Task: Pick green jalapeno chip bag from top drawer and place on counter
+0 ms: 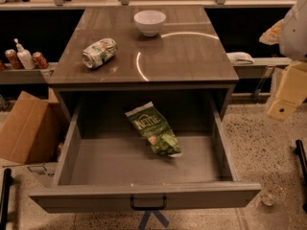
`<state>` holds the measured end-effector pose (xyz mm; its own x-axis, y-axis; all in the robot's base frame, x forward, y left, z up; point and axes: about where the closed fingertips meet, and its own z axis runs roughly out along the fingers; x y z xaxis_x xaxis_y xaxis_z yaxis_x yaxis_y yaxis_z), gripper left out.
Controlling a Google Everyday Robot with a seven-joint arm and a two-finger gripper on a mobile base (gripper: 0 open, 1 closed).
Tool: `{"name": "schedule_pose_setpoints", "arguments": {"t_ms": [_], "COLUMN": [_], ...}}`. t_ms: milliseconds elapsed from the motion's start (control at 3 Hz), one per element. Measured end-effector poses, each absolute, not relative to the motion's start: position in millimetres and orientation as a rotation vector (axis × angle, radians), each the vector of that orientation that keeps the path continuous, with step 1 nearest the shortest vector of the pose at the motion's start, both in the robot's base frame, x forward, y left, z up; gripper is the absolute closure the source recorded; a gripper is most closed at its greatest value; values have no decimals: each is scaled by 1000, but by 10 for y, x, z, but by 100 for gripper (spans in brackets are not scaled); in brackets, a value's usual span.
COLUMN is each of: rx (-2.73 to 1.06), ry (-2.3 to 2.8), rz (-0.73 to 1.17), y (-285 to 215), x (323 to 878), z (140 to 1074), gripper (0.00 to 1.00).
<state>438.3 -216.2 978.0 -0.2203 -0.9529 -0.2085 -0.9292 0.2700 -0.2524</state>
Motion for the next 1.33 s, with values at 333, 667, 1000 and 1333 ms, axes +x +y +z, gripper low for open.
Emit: {"name": "schedule_pose_setpoints", "arguments": {"t_ms": [333,667,1000,1333], "rx": [-1721,-1730,-1735,-1730], "ry": [2227,2175,2098,2064], "rz": [-104,-19,142,302], "y": [-2162,-2078,-1917,-1744], "x": [4383,4397,4410,4444], "z": [9779,9582,9150,8669], "gripper": [0,0,0,0]}}
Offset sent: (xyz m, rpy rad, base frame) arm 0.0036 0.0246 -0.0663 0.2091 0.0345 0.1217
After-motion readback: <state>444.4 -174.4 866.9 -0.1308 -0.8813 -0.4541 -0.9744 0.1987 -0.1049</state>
